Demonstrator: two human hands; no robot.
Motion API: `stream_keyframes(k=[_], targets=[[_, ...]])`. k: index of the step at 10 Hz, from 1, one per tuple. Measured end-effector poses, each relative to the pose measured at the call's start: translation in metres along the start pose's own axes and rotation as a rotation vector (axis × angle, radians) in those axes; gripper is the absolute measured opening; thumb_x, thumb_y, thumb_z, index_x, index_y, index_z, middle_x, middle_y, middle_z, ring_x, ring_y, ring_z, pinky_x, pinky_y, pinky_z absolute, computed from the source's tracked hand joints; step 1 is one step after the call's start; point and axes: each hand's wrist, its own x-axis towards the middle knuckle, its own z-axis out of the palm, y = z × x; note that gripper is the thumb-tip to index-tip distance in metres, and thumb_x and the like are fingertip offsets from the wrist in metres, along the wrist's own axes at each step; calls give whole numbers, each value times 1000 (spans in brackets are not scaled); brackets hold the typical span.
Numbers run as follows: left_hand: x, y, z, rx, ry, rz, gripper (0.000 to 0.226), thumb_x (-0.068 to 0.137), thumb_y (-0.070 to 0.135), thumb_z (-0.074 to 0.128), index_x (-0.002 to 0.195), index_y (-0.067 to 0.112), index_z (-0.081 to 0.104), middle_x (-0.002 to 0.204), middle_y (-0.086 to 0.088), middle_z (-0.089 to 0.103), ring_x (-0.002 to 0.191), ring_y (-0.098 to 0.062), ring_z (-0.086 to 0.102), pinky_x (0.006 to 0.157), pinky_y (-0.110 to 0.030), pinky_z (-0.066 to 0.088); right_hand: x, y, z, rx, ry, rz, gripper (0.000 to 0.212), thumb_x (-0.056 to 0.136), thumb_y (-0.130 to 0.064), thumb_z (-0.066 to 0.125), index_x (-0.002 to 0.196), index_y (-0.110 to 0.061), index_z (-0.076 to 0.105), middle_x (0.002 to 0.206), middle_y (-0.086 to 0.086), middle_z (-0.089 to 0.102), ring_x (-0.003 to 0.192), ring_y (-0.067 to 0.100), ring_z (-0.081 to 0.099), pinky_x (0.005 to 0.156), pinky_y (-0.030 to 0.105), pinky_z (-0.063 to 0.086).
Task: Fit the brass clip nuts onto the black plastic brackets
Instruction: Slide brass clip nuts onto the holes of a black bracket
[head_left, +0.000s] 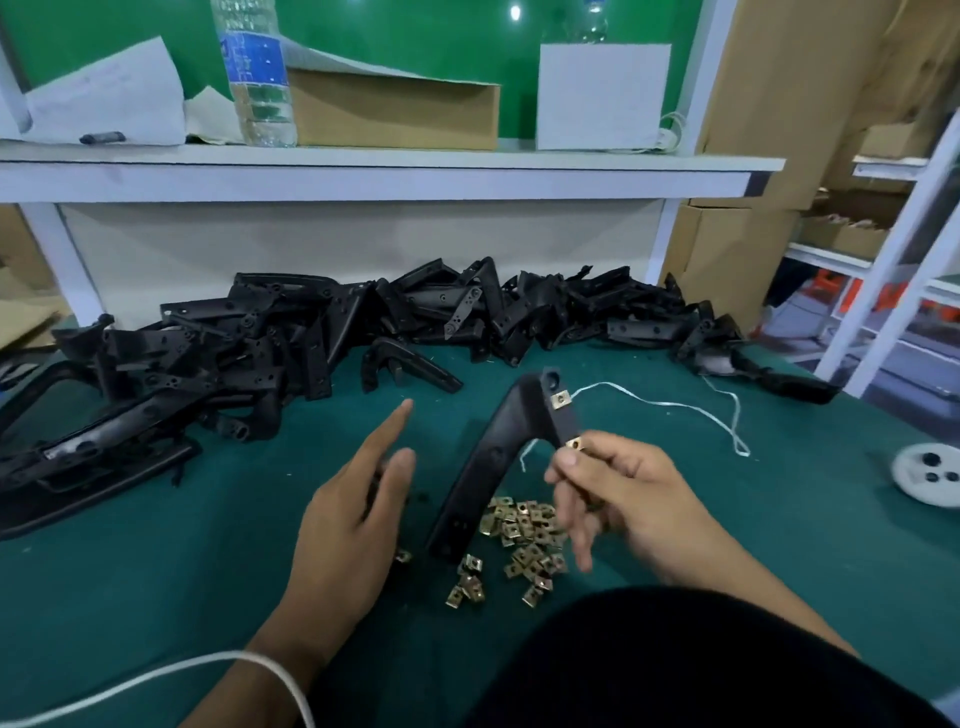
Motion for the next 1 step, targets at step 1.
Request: stream_keyframes(k=[1], targets=[[-2,-28,-18,3,57,-47,41,101,70,33,141,65,44,83,6,66,57,-9,55,53,-23,46,-71,3,-32,287,307,-20,28,93,-34,66,88,-7,71,63,10,57,45,16,50,40,27,46]])
